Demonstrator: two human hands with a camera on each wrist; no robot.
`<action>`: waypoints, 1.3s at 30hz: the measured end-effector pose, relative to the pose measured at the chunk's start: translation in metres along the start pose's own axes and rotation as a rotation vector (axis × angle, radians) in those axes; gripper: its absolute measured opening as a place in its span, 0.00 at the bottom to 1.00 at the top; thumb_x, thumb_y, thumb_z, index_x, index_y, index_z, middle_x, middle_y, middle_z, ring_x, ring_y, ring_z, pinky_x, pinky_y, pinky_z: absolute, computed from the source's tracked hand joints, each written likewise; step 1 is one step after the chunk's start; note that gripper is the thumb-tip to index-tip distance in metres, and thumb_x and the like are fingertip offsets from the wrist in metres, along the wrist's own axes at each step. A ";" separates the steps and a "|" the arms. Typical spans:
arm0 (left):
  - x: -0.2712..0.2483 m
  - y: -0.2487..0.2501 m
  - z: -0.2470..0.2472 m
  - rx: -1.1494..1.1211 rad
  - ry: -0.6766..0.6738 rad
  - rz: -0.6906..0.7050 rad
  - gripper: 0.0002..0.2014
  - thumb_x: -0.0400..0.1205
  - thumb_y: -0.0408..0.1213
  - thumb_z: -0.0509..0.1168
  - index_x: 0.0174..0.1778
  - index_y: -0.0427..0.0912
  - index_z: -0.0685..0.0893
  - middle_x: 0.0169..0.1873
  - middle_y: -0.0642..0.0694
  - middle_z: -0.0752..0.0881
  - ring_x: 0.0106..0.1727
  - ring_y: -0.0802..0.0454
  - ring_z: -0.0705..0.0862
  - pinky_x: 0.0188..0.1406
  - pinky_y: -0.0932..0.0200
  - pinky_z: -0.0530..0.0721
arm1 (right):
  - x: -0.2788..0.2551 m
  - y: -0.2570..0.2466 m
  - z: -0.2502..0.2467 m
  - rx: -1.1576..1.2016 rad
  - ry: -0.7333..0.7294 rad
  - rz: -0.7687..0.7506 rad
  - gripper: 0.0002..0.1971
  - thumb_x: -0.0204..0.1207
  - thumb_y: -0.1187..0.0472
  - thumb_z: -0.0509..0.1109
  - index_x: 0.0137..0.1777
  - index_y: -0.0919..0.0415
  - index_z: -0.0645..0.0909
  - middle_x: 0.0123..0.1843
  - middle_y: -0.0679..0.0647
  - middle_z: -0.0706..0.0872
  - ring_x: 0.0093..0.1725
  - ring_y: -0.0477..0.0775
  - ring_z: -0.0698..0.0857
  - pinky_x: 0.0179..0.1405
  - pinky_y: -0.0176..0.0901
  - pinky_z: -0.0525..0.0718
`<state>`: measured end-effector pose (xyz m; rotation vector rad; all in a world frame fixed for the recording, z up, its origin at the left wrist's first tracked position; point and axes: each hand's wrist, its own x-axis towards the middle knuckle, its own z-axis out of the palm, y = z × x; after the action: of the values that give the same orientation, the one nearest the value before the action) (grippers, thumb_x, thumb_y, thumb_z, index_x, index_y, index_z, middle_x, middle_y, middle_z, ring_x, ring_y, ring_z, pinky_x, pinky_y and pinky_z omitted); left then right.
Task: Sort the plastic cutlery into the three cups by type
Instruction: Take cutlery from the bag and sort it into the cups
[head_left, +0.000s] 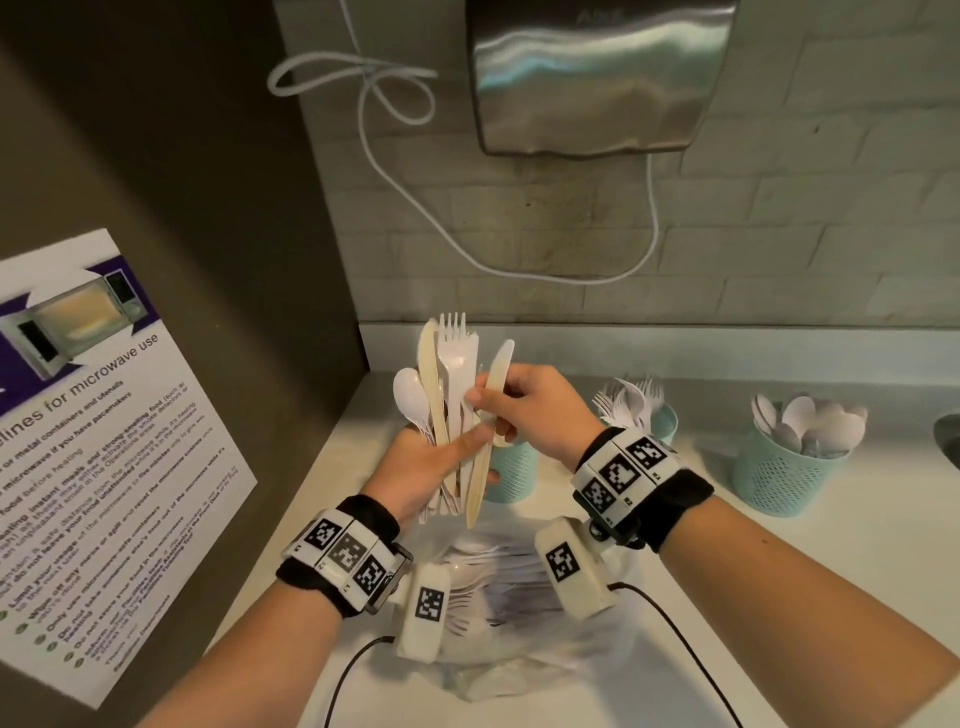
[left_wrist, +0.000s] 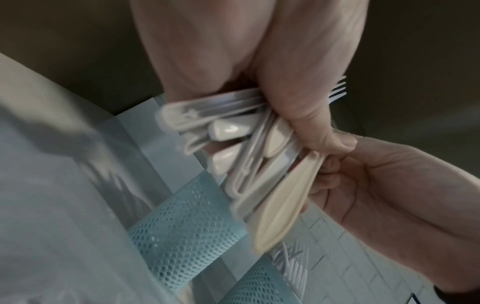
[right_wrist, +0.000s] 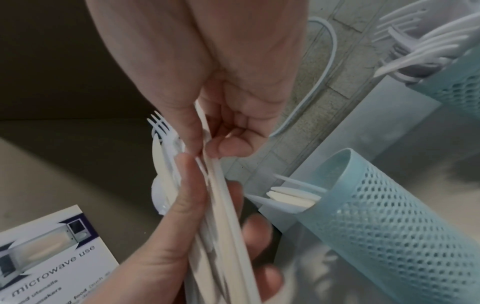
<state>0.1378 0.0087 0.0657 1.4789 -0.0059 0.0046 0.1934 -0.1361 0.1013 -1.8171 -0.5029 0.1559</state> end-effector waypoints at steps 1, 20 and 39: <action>0.001 0.000 -0.001 0.006 0.029 -0.003 0.20 0.74 0.43 0.70 0.61 0.41 0.84 0.49 0.37 0.91 0.43 0.41 0.91 0.36 0.52 0.89 | 0.002 -0.002 -0.003 -0.015 0.006 -0.009 0.05 0.79 0.59 0.69 0.45 0.59 0.84 0.29 0.50 0.81 0.25 0.45 0.78 0.29 0.37 0.78; 0.000 0.001 -0.017 0.088 0.226 0.027 0.08 0.80 0.39 0.69 0.49 0.37 0.86 0.33 0.45 0.87 0.29 0.56 0.86 0.34 0.65 0.87 | 0.030 0.056 -0.011 -0.500 0.155 -0.080 0.13 0.75 0.57 0.72 0.59 0.55 0.82 0.52 0.50 0.84 0.47 0.48 0.82 0.51 0.41 0.79; 0.004 0.002 0.008 0.187 0.280 0.033 0.09 0.76 0.28 0.72 0.51 0.34 0.81 0.25 0.47 0.79 0.20 0.58 0.77 0.19 0.63 0.78 | -0.002 -0.022 0.030 -0.103 0.287 -0.204 0.12 0.68 0.52 0.79 0.39 0.52 0.78 0.35 0.46 0.81 0.34 0.45 0.80 0.38 0.38 0.82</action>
<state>0.1417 0.0005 0.0687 1.6545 0.2021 0.2450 0.1753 -0.1056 0.1128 -1.8374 -0.4944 -0.2722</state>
